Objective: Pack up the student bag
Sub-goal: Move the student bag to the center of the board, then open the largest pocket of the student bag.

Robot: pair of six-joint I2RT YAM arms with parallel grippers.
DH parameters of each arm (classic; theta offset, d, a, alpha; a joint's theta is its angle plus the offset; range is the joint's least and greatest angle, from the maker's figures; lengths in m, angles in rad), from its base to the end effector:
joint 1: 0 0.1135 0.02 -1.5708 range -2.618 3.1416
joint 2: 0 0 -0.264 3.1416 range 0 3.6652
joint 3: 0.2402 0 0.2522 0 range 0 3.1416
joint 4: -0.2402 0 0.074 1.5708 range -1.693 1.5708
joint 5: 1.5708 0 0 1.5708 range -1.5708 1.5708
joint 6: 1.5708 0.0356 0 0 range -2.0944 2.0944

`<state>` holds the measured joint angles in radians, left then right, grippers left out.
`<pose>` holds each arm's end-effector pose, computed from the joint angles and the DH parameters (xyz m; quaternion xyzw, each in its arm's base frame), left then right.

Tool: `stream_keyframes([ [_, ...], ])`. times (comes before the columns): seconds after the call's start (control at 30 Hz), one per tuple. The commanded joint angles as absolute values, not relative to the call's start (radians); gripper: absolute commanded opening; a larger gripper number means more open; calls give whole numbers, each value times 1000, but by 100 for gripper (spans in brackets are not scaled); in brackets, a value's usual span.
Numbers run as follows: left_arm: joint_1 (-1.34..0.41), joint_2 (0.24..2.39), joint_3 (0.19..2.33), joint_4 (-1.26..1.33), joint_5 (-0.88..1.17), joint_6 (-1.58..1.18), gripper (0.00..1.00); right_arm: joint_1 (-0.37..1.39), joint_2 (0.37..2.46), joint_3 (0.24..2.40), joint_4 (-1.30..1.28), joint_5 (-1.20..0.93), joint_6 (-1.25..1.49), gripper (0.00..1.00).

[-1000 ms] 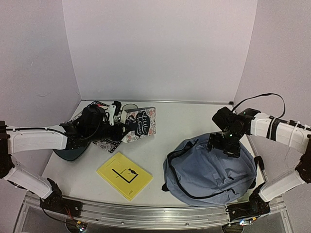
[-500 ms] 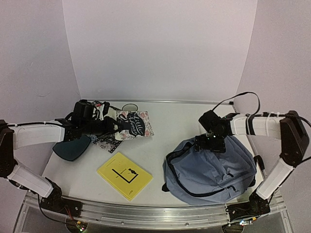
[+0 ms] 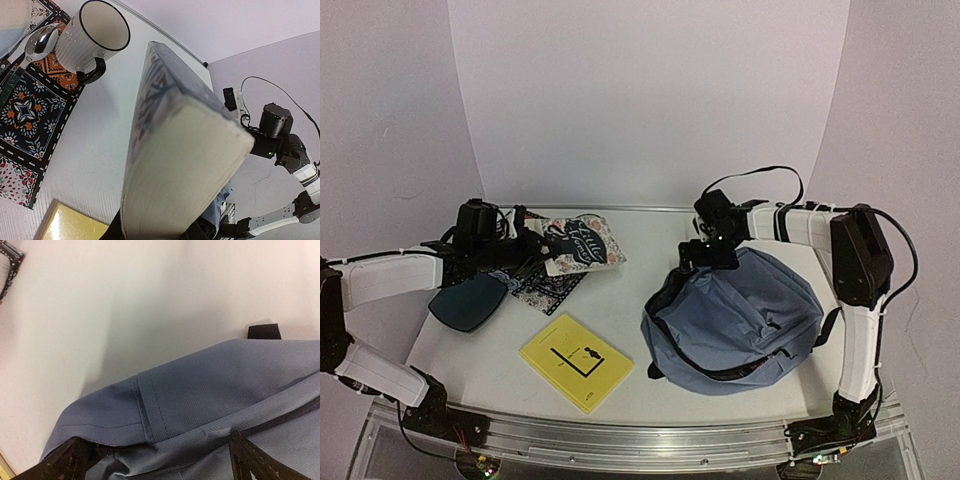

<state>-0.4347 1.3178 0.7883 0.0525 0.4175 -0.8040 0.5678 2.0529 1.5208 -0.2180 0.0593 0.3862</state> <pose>0.2572 -0.1353 0.2482 -0.0475 0.8412 -0.4395 0.3115 0.3924 0.2478 0.2002 -0.0713 0.9139 0.1589 0.3667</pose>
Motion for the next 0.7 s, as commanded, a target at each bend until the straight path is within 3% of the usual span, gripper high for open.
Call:
stream_keyframes([
  [0.0, -427, 1257, 798, 176, 444, -848, 0, 584, 1963, 1569, -294, 22, 304, 98],
  [0.2, -428, 1257, 790, 175, 448, -880, 0, 693, 1784, 1479, -394, 47, 249, 98],
  [0.37, -426, 1258, 781, 174, 457, -910, 0, 889, 1697, 1444, -525, 130, 259, 98],
  [0.67, -427, 1246, 756, 170, 484, -926, 0, 1144, 1818, 1526, -731, 328, 339, 98],
])
